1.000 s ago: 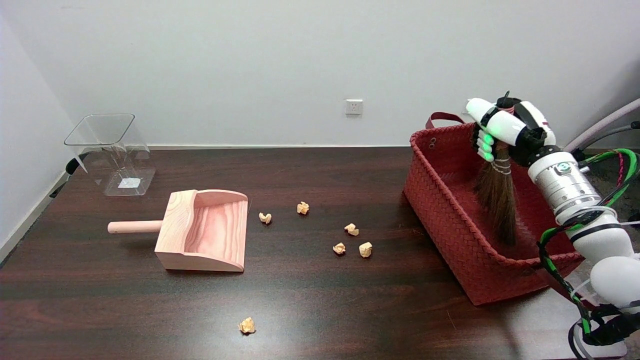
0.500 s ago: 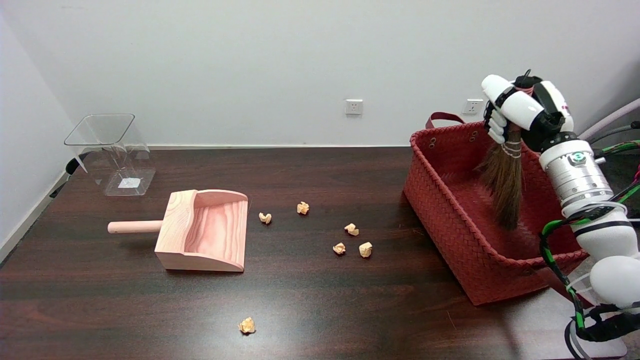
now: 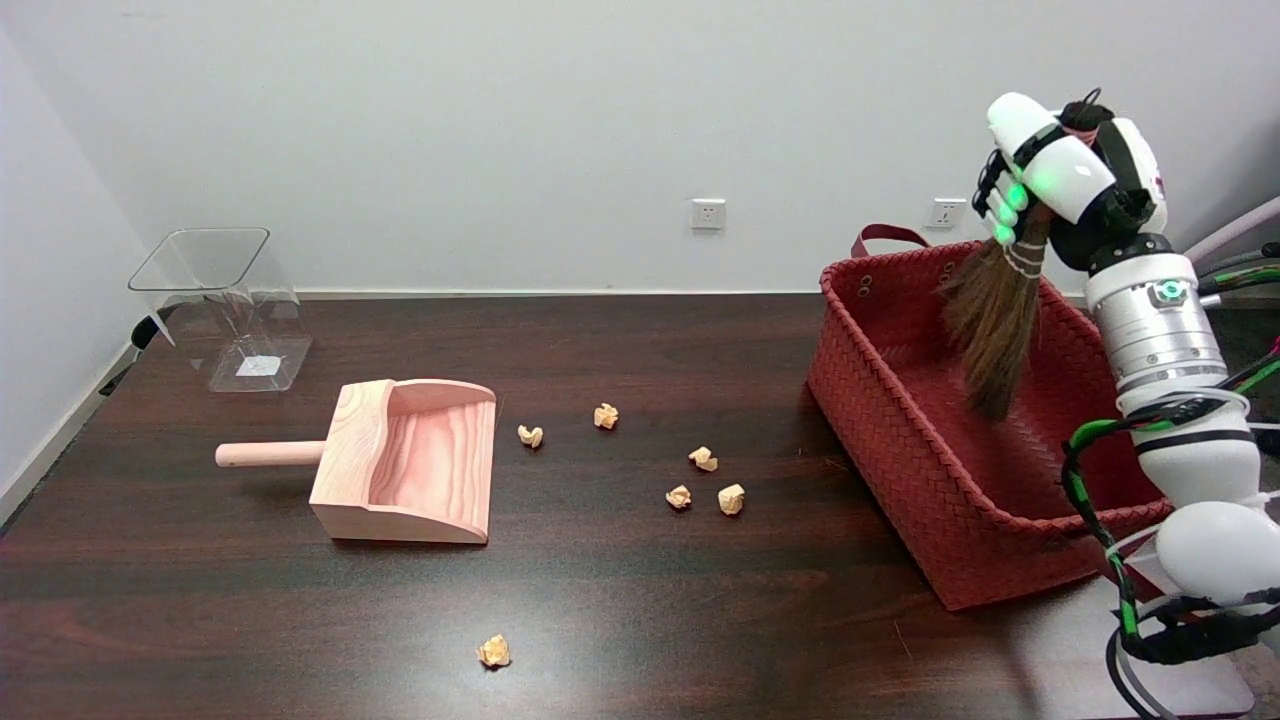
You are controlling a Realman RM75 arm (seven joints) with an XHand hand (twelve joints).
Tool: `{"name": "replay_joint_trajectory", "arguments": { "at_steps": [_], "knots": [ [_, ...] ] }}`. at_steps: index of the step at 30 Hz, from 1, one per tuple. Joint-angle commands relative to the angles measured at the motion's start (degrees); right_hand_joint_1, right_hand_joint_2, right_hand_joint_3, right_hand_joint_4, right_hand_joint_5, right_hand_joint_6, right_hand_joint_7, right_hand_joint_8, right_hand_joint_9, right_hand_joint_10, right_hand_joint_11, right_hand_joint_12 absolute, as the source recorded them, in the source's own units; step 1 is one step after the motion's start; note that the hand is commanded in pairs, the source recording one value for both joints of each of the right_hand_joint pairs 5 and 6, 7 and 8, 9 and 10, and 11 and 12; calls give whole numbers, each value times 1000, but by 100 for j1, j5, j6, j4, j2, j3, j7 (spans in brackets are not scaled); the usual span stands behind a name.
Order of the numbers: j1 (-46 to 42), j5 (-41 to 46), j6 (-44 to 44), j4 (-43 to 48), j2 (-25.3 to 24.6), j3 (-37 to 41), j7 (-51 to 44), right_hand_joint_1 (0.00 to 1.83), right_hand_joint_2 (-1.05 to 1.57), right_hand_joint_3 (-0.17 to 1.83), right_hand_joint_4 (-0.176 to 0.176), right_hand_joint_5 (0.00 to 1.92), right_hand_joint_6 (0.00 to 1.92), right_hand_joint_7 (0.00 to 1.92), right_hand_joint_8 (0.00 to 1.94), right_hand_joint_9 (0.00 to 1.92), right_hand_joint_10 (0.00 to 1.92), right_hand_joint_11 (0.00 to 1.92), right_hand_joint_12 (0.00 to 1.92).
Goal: Pick up the broom.
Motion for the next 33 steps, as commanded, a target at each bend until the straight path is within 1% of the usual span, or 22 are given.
{"name": "replay_joint_trajectory", "arguments": {
  "at_steps": [1, 7, 10, 16, 22, 29, 33],
  "knots": [
    [609, -8, 437, 79, 286, -527, 575, 928, 1571, 690, 0, 1920, 1920, 1920, 1920, 1920, 1920, 1920, 1920],
    [742, -31, 327, 109, 334, -514, 652, 963, 1571, 735, 0, 1920, 1920, 1920, 1920, 1920, 1920, 1920, 1920],
    [800, -154, 375, 125, 352, -540, 697, 945, 1571, 756, 0, 1920, 1920, 1920, 1920, 1920, 1920, 1920, 1920],
    [948, -616, 376, 110, 414, -677, 1538, 956, 1571, 810, 0, 1920, 1920, 1920, 1920, 1920, 1920, 1920, 1920],
    [1079, -880, 392, 126, 454, -839, 1802, 960, 1571, 890, 0, 1920, 1920, 1920, 1920, 1920, 1920, 1920, 1920],
    [1287, -1201, 495, 118, 526, -1159, 2499, 961, 1571, 1004, 0, 1920, 1920, 1920, 1920, 1920, 1920, 1920, 1920],
    [1292, -1294, 495, 111, 528, -1249, 2653, 959, 1571, 1030, 0, 1920, 1920, 1920, 1920, 1920, 1920, 1920, 1920]
  ]
}}
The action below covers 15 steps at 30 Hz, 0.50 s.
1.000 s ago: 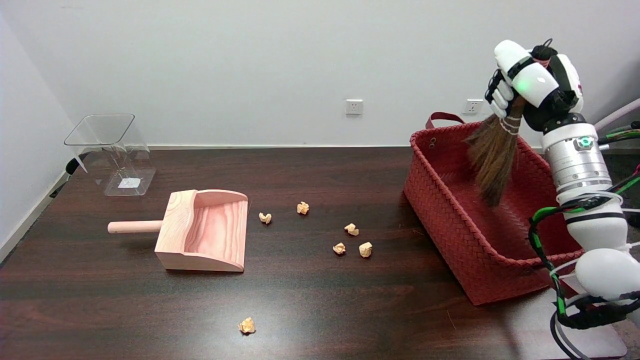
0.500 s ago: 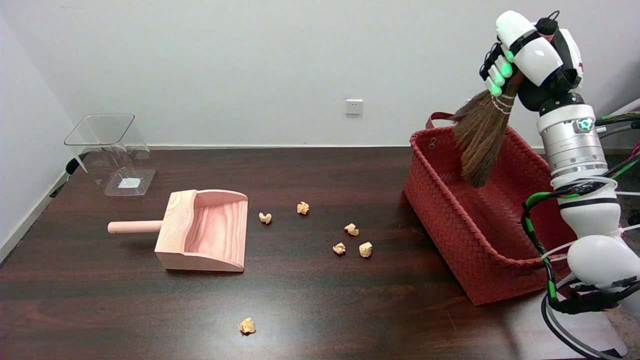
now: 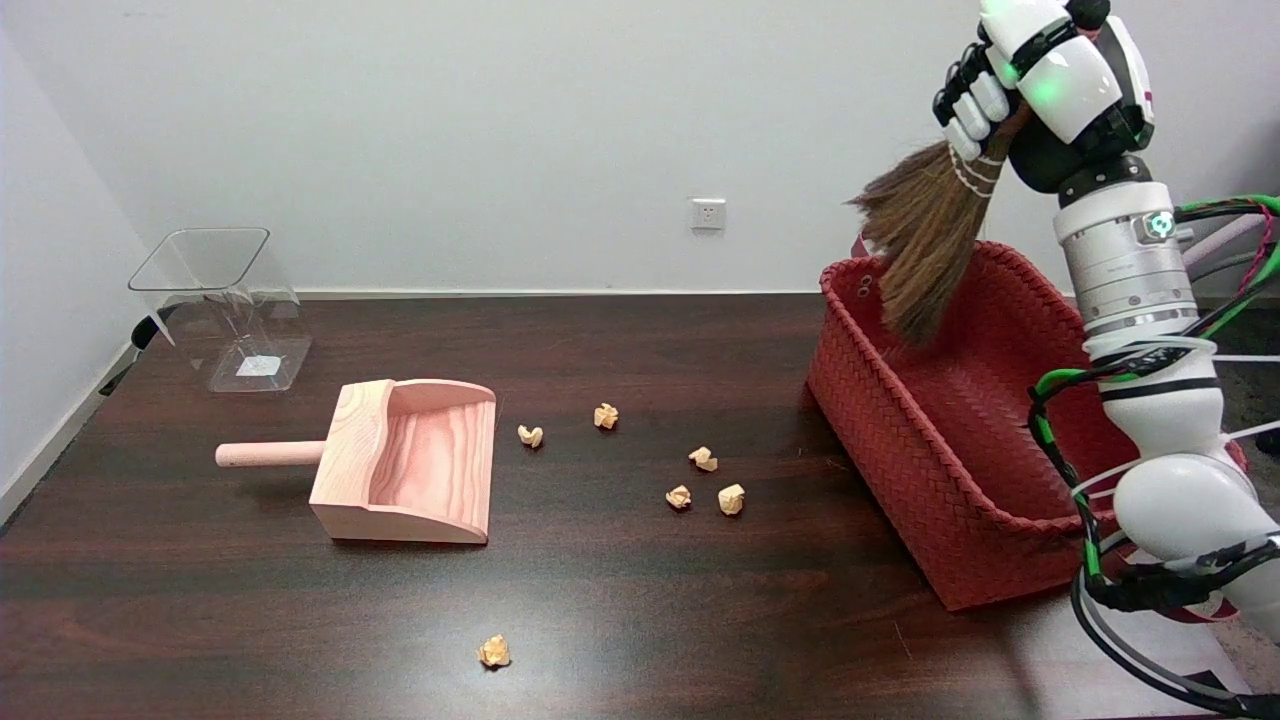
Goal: Pick up the broom.
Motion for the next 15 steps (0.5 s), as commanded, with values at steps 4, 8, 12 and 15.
{"name": "replay_joint_trajectory", "arguments": {
  "at_steps": [4, 8, 12, 15],
  "knots": [
    [345, -681, 165, 17, 136, -673, 1249, 957, 1571, 1040, 0, 1920, 1920, 1920, 1920, 1920, 1920, 1920, 1920],
    [333, -868, 276, 0, 131, -826, 1537, 958, 1571, 1053, 0, 1920, 1920, 1920, 1920, 1920, 1920, 1920, 1920],
    [259, -1009, 277, 1, 112, -875, 1555, 962, 1571, 1066, 0, 1920, 1920, 1920, 1920, 1920, 1920, 1920, 1920],
    [209, -1019, 278, -7, 104, -962, 1555, 963, 1571, 1086, 0, 1920, 1920, 1920, 1920, 1920, 1920, 1920, 1920]
  ]
}}
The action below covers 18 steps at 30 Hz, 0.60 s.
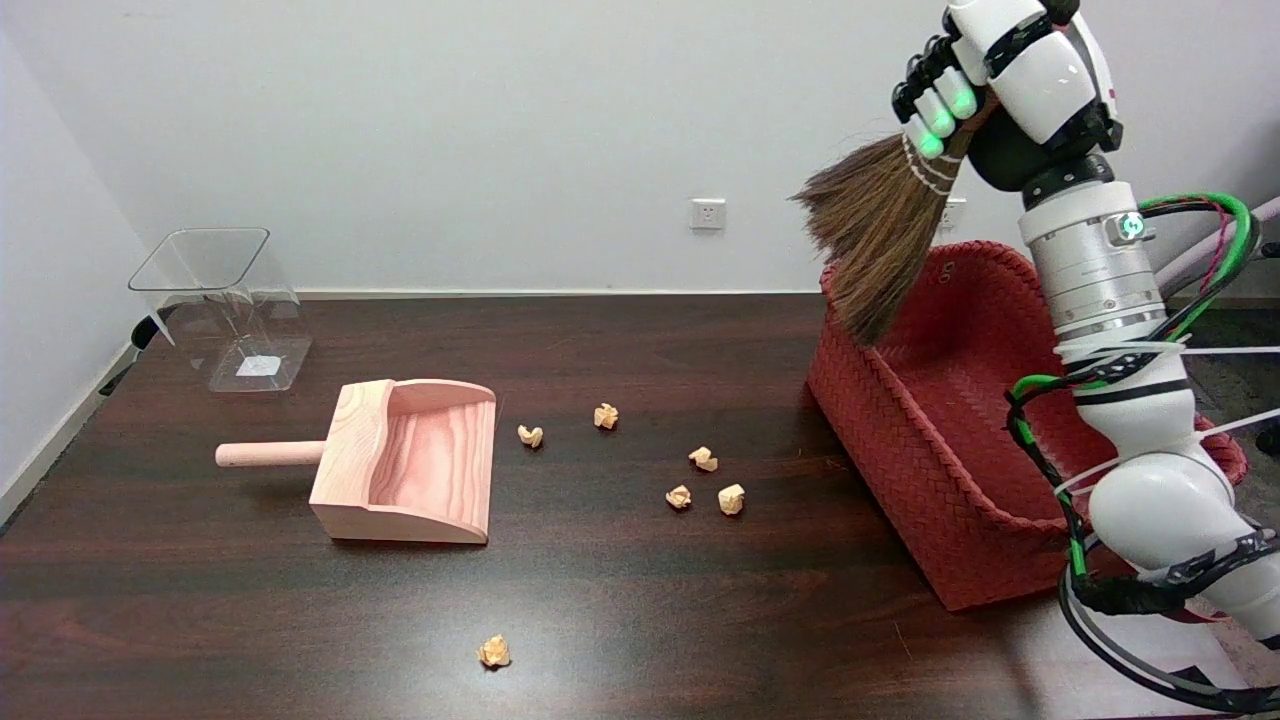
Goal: Pick up the broom.
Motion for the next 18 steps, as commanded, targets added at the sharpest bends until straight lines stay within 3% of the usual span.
{"name": "replay_joint_trajectory", "arguments": {
  "at_steps": [1, 11, 18],
  "knots": [
    [-65, -485, 135, -14, -1, -498, 618, 963, 1571, 1092, 0, 1920, 1920, 1920, 1920, 1920, 1920, 1920, 1920],
    [-240, -493, -42, -102, -89, -892, 552, 960, 1571, 1116, 0, 1920, 1920, 1920, 1920, 1920, 1920, 1920, 1920],
    [-240, -437, -370, -143, -482, -940, -252, 958, 1571, 1114, 0, 1920, 1920, 1920, 1920, 1920, 1920, 1920, 1920]
  ]
}}
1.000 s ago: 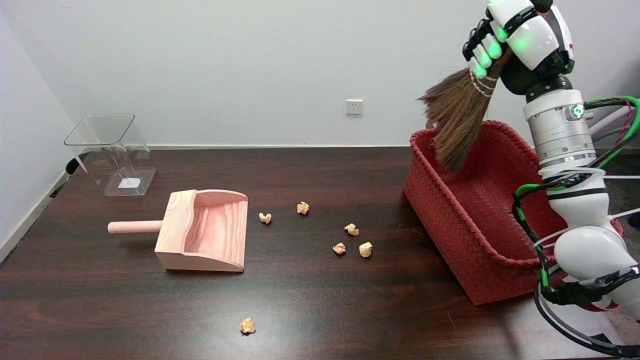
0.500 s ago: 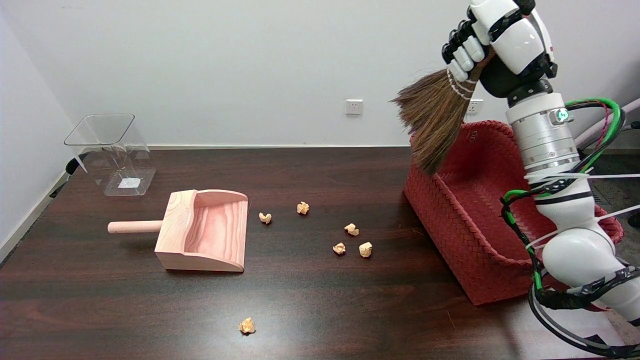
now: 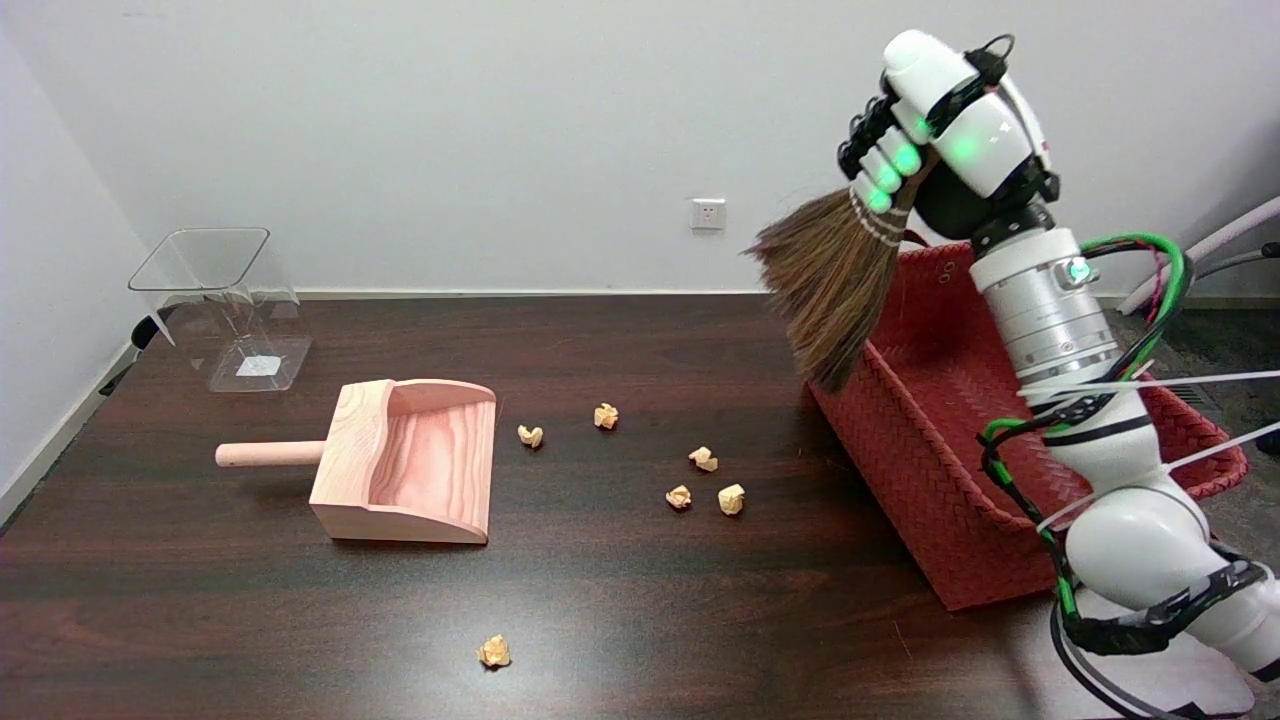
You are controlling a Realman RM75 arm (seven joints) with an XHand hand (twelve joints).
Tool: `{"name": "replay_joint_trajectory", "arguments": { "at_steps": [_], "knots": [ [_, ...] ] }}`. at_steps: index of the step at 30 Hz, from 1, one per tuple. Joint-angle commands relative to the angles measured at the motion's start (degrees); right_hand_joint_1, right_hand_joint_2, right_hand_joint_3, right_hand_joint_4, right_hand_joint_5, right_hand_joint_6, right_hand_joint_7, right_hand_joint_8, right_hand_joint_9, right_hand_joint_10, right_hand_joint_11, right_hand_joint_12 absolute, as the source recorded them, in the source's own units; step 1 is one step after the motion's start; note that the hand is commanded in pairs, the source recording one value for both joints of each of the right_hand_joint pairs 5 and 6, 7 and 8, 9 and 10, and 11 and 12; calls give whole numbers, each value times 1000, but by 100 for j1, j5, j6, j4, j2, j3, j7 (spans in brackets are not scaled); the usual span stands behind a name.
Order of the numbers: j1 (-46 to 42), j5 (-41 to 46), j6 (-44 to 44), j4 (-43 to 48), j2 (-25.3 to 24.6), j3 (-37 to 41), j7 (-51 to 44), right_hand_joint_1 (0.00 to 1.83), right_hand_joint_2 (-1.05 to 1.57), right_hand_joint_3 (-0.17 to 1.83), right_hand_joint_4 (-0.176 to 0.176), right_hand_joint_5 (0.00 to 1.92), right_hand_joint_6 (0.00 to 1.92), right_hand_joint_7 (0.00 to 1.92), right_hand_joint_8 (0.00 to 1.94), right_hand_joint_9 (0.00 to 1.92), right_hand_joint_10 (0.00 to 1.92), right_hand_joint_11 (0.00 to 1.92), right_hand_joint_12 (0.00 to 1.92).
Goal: Pick up the broom.
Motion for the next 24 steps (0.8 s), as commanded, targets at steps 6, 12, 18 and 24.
{"name": "replay_joint_trajectory", "arguments": {
  "at_steps": [6, 12, 18, 24],
  "knots": [
    [-111, -61, -682, -80, -986, -404, -1270, 986, 1571, 1097, 0, 1920, 1920, 1920, 1920, 1920, 1920, 1920, 1920],
    [-86, -61, -915, -73, -1194, -521, -1737, 984, 1571, 1075, 0, 1920, 1920, 1920, 1920, 1920, 1920, 1920, 1920],
    [-21, -61, -931, -92, -1216, -663, -2288, 973, 1571, 1073, 0, 1920, 1920, 1920, 1920, 1920, 1920, 1920, 1920],
    [-97, -61, -884, -79, -1263, -737, -2711, 957, 1571, 1045, 0, 1920, 1920, 1920, 1920, 1920, 1920, 1920, 1920]
  ]
}}
